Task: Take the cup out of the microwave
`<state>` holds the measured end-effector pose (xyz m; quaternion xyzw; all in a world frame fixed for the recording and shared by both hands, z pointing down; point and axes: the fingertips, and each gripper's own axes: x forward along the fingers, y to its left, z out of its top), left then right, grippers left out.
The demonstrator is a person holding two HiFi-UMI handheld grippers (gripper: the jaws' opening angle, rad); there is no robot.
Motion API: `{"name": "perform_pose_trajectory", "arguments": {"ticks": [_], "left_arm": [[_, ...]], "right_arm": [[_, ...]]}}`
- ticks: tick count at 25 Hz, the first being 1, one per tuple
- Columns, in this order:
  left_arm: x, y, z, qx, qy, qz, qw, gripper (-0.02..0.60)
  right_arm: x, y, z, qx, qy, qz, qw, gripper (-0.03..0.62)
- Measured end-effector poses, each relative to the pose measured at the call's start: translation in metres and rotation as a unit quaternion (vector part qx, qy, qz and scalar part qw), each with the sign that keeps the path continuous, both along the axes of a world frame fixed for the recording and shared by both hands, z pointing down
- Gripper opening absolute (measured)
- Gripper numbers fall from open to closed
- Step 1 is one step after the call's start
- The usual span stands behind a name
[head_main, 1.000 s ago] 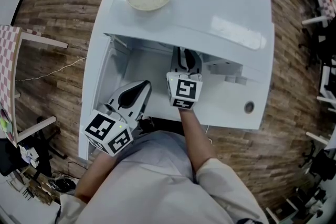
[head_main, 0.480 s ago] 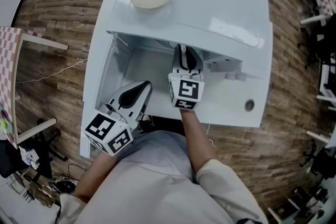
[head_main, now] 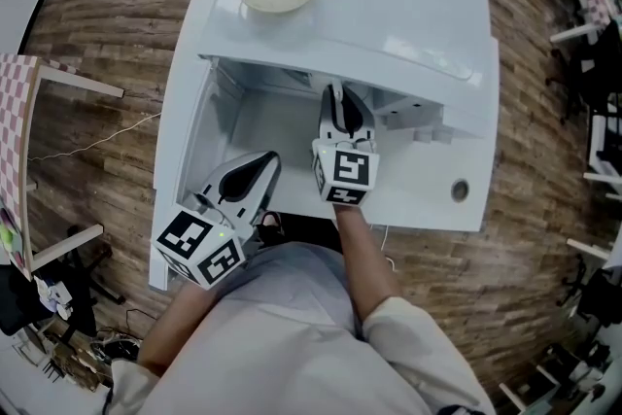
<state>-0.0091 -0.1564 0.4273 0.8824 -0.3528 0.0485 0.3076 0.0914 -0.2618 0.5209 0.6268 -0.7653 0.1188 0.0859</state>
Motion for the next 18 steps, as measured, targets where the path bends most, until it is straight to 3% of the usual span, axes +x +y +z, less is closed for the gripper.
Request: {"name": "perform_pose_trajectory", "arguments": {"ticks": [18], "left_arm": [[-0.004,0.018,-0.008,0.007,0.012,0.01,0.9999,0.01]], "right_arm": [[-0.003,0.029,-0.01,0.003,-0.004,0.003,1.0,0.069]]}}
